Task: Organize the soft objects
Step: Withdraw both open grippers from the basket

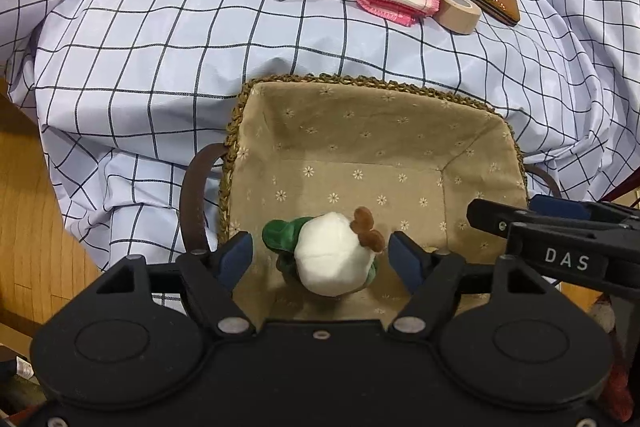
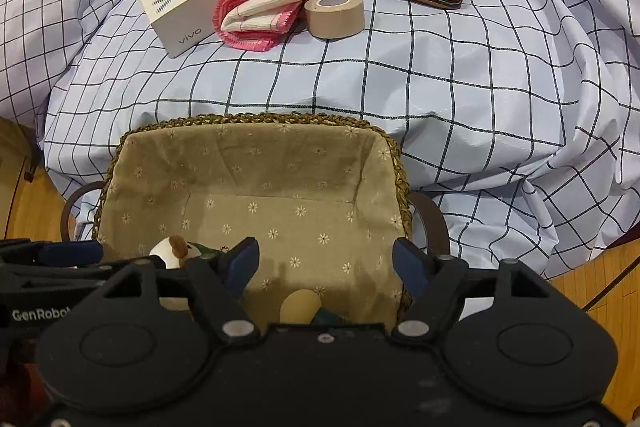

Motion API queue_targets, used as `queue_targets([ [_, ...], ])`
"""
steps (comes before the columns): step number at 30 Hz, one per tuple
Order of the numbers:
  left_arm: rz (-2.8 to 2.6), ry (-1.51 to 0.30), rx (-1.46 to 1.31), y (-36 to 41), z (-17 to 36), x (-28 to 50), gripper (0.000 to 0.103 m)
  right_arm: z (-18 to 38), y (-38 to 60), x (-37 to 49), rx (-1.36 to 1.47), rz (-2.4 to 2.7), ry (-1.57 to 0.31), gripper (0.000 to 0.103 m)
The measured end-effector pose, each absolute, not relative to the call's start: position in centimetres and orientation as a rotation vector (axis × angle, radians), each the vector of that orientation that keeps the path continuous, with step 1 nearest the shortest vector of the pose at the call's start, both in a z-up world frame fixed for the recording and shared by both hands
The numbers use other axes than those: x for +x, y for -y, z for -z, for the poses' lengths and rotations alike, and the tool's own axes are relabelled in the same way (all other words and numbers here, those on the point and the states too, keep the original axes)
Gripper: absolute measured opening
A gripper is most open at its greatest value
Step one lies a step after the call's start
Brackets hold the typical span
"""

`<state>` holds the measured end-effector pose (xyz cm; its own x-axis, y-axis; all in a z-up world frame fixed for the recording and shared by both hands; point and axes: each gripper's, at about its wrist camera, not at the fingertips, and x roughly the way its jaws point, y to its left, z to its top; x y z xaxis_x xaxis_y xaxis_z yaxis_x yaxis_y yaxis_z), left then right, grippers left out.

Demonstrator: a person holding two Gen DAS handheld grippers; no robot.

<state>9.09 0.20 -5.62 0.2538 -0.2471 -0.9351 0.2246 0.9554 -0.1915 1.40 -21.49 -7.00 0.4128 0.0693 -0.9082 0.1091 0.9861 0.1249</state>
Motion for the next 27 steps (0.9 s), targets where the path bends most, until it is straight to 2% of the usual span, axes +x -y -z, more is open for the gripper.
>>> queue_targets([
  [5, 0.328, -1.273, -0.025, 0.0, 5.7, 9.2, 0.07, 7.0, 21.6, 1.3, 0.174, 0.03, -1.14, 0.081],
  [10, 0.339, -1.251, -0.041, 0.0, 5.2, 9.7, 0.071, 6.7, 22.0, 1.6, 0.171, 0.028, -1.13, 0.081],
  [14, 0.33, -1.222, -0.035, 0.2, 4.7, 10.3, 0.081, 6.4, 22.1, 2.0, 0.166, 0.02, -1.117, 0.082],
  [17, 0.326, -1.198, -0.036, 0.3, 4.2, 10.7, 0.081, 6.0, 22.1, 2.3, 0.161, 0.018, -1.101, 0.082],
  [20, 0.329, -1.183, -0.048, 0.3, 3.9, 11.4, 0.082, 5.4, 22.3, 2.8, 0.147, 0.029, -1.079, 0.089],
  [22, 0.329, -1.17, -0.052, 0.3, 3.5, 11.8, 0.083, 4.9, 22.5, 3.1, 0.133, 0.046, -1.053, 0.089],
  [27, 0.326, -1.106, -0.042, 0.4, 2.3, 13.3, 0.09, 3.8, 24.0, 4.4, 0.14, 0.076, -1.008, 0.092],
])
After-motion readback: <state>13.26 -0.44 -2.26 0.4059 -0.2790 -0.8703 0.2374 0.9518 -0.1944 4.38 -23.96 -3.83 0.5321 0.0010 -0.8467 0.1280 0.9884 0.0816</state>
